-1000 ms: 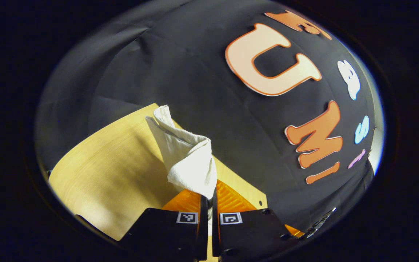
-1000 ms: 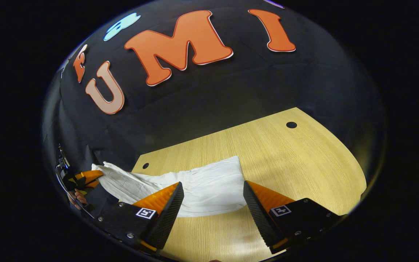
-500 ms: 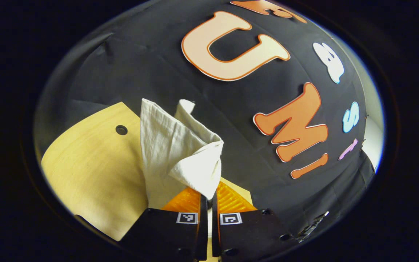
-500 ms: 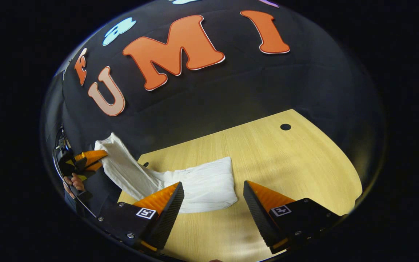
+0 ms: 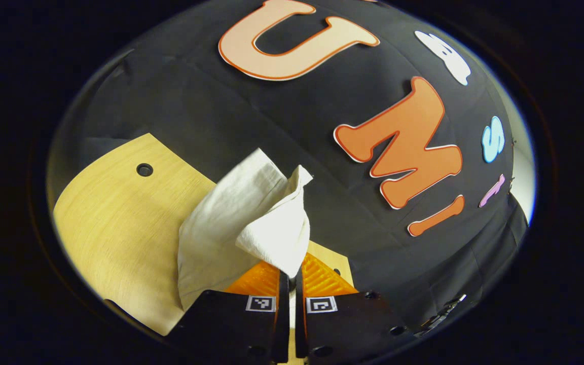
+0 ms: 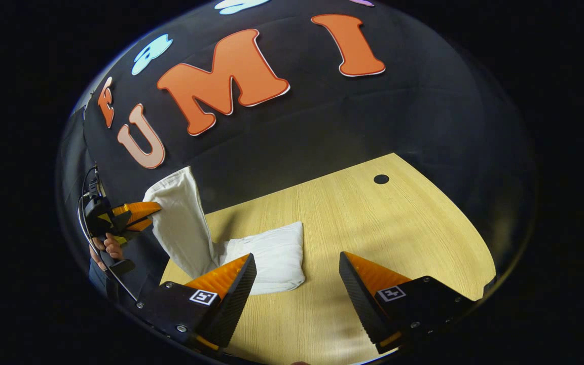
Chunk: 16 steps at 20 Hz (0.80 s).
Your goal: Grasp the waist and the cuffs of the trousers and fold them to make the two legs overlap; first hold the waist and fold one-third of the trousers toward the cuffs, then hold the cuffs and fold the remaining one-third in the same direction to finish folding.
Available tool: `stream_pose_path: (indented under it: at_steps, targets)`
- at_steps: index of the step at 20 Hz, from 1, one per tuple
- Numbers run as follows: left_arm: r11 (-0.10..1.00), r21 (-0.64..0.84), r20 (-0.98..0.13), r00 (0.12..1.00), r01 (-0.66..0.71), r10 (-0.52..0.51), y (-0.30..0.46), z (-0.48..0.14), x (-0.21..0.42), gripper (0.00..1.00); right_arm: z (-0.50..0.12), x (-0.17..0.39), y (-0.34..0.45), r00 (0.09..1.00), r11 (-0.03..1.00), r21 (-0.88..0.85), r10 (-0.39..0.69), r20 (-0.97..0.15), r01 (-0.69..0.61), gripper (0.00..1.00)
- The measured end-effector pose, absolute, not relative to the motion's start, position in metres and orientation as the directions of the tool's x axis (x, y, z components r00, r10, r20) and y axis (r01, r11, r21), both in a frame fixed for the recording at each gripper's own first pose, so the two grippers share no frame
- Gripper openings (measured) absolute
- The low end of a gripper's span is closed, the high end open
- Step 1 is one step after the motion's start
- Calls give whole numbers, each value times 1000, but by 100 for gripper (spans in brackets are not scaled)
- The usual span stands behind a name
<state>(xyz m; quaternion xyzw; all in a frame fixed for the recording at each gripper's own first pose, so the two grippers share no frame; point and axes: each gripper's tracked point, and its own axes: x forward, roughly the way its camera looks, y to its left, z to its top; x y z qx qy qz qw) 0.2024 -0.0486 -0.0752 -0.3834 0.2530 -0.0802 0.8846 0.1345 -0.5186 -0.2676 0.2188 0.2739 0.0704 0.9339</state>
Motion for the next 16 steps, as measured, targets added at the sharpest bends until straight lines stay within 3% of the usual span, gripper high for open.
stream_pose_path:
  at_steps: [10,16]
  targets:
    - [737,-675,-464,796,-33,-389,-160,-115,215,8,-299,143,-567,819,876,482,272,-505,6,98]
    - [801,-599,-562,710,4,-424,-236,-167,201,9,-309,149,-587,808,872,490,295,-510,-10,99]
